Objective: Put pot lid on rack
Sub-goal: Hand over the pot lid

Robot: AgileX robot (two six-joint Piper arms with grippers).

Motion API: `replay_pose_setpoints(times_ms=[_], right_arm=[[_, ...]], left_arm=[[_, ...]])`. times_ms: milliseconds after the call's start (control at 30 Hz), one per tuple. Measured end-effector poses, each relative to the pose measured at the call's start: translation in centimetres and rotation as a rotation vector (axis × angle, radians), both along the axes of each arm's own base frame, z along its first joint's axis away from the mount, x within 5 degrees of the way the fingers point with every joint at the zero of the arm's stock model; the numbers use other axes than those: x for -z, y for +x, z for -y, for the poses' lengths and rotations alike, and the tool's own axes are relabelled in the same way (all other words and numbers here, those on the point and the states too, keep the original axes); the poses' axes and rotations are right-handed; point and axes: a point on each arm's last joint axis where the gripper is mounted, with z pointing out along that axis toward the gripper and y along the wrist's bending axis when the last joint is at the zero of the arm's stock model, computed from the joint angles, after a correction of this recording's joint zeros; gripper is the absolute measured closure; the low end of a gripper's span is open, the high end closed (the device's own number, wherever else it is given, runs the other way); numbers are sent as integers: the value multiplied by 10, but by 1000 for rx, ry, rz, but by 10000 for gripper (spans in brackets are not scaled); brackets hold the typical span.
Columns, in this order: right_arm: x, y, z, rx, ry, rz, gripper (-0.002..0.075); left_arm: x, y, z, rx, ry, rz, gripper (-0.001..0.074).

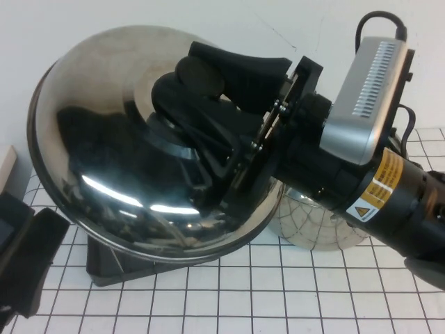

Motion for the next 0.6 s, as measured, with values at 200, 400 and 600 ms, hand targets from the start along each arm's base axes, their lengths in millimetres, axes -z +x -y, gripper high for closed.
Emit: replay_pose_setpoints(times_ms=[200,400,600], right_arm=[[3,-7,-4,-72,-49,41,378],[13,-14,-10,-145,-178,53,378],[14,-15,-11,-165,-182,34,378]], left_arm=[[3,2,1,-16,42,-17,157],[3,3,-1,-40,45,-14,172],[3,3,-1,-51,65,4,426]])
